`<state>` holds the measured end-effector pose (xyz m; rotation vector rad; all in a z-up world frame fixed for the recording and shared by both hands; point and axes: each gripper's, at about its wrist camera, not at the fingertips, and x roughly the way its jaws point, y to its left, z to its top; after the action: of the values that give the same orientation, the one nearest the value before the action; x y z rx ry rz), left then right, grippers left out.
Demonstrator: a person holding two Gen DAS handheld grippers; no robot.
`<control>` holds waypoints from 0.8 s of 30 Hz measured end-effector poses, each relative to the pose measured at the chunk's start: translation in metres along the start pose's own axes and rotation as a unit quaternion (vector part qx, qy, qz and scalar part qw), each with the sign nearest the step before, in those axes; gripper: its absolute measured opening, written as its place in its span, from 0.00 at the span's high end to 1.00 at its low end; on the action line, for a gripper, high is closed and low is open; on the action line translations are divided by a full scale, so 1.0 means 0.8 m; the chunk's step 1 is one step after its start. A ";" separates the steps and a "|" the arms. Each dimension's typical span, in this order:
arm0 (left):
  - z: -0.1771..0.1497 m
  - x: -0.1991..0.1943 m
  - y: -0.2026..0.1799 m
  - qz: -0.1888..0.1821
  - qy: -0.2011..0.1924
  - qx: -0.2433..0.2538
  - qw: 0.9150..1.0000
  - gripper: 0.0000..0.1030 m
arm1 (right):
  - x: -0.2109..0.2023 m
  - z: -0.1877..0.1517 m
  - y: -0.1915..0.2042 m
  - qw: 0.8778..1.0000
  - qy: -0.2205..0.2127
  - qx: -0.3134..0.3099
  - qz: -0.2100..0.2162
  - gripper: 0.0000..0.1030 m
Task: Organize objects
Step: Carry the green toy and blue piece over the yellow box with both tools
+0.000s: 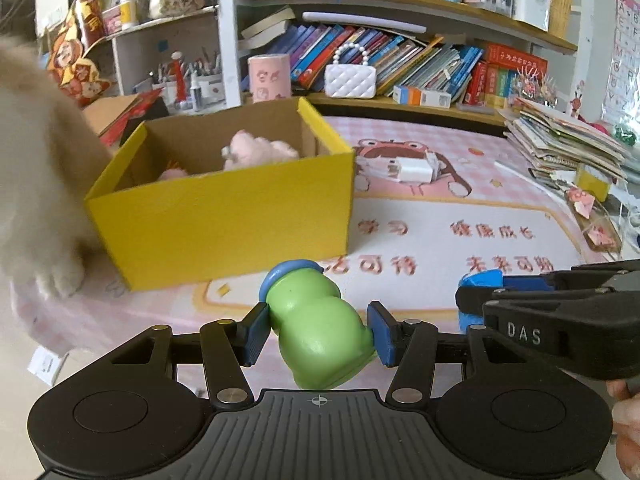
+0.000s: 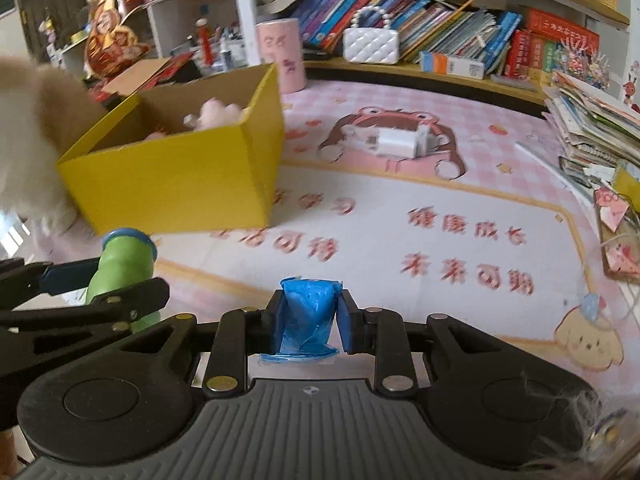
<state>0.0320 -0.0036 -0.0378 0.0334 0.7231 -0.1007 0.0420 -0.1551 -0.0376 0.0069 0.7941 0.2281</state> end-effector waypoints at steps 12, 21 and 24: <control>-0.057 -0.050 0.069 0.039 0.005 -0.034 0.999 0.50 | -0.013 -0.042 0.084 0.999 0.020 -0.037 0.028 0.76; -0.058 -0.079 0.090 0.050 -0.027 -0.035 0.998 0.50 | -0.031 -0.042 0.115 0.998 -0.002 -0.053 0.036 0.76; -0.055 -0.083 0.093 0.048 -0.037 -0.033 0.998 0.50 | -0.036 -0.041 0.116 0.998 -0.007 -0.051 0.031 0.76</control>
<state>-0.0392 0.0784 -0.0271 0.0014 0.6491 0.0130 -0.0195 -0.0732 -0.0317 -0.0642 0.7685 0.3264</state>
